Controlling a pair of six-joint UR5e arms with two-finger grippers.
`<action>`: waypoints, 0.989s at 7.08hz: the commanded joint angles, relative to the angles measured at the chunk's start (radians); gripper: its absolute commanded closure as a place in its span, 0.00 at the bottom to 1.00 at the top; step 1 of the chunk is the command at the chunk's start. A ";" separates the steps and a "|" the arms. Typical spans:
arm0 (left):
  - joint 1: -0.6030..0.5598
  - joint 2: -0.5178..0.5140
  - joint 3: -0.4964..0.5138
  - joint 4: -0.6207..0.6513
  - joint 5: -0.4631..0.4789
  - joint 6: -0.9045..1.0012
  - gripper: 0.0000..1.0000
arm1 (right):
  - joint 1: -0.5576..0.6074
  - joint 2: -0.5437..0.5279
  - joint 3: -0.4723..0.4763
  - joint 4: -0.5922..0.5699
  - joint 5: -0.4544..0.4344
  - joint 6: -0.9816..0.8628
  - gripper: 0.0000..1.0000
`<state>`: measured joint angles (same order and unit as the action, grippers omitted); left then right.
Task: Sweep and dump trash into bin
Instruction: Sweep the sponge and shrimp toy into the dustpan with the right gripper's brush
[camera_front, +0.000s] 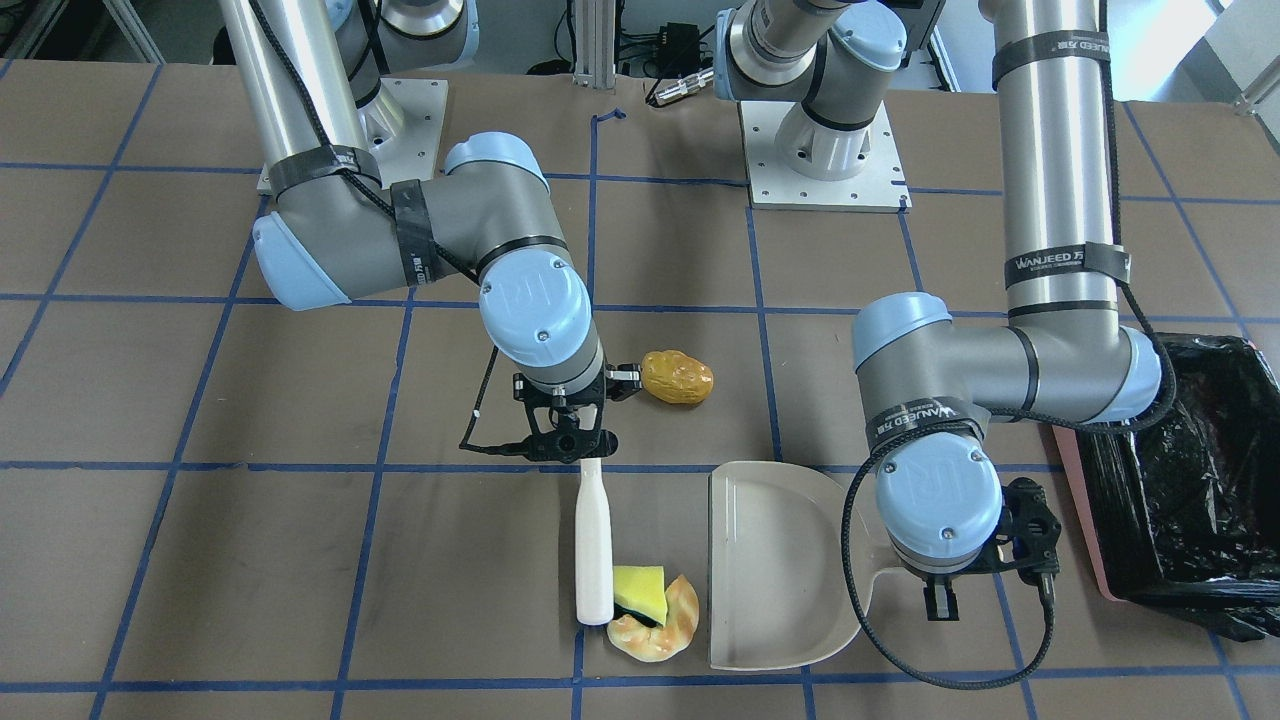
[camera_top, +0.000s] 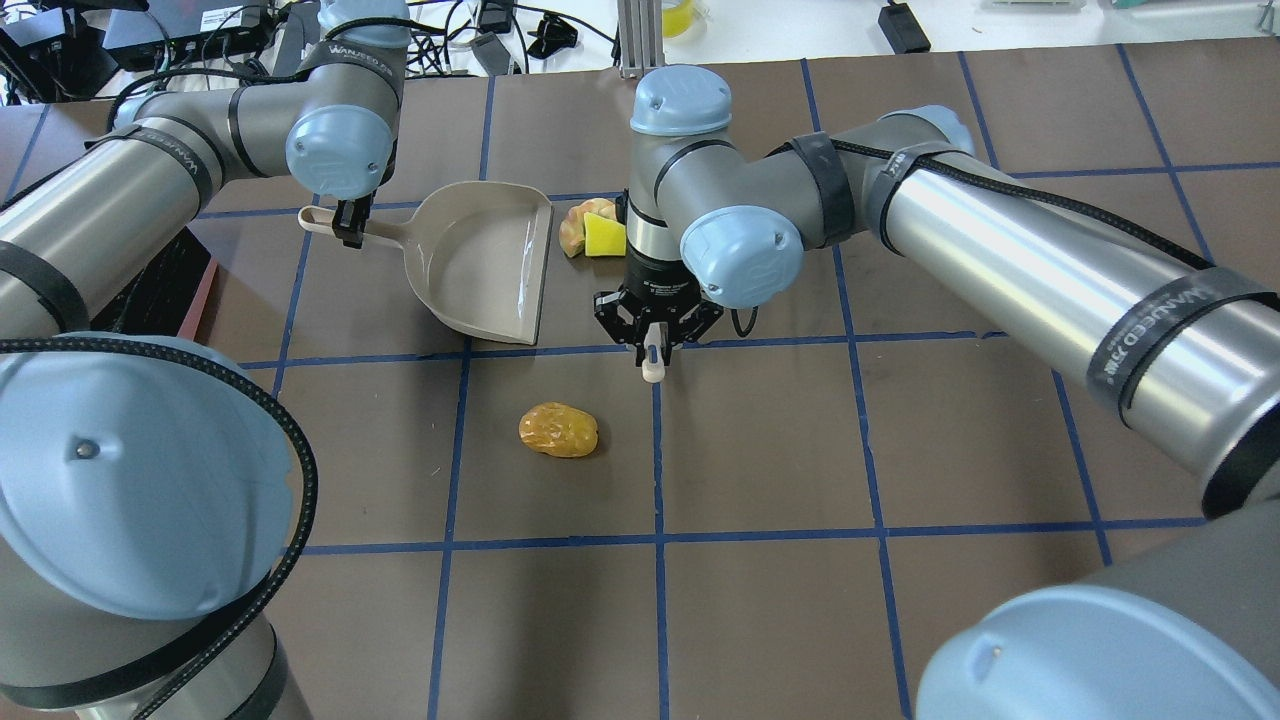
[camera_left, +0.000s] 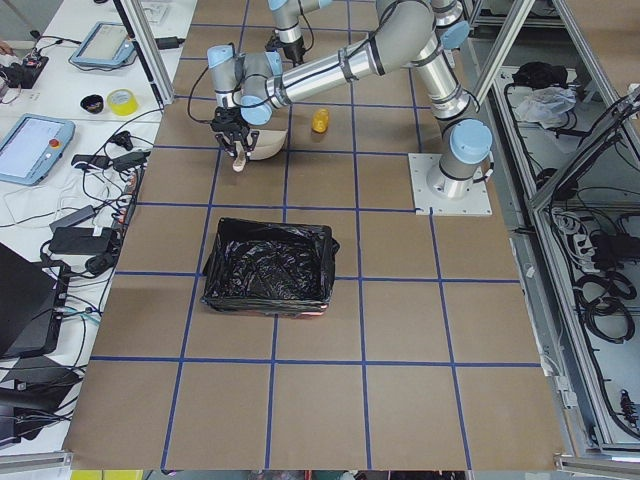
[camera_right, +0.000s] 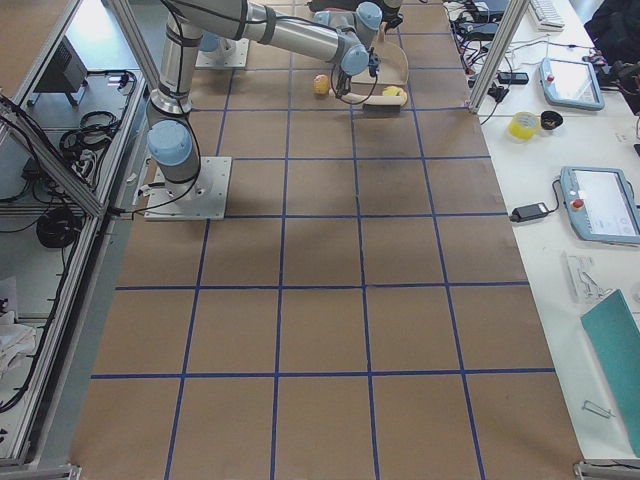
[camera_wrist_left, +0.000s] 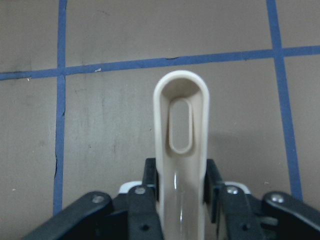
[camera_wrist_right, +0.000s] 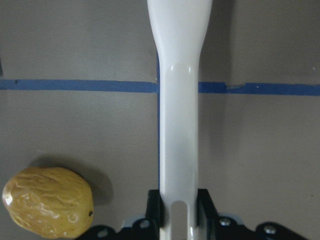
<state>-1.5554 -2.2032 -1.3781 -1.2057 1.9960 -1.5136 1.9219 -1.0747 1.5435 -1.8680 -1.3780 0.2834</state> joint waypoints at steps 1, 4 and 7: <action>0.000 -0.001 0.001 0.000 0.001 -0.002 1.00 | 0.032 0.031 -0.060 -0.007 0.090 -0.010 1.00; 0.000 -0.001 0.001 0.001 0.001 -0.002 1.00 | 0.068 0.097 -0.149 -0.019 0.184 -0.020 1.00; 0.000 0.000 0.001 0.001 0.000 -0.004 1.00 | 0.066 0.119 -0.186 -0.014 0.272 -0.036 1.00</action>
<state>-1.5554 -2.2042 -1.3775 -1.2042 1.9962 -1.5166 1.9889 -0.9634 1.3721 -1.8863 -1.1364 0.2578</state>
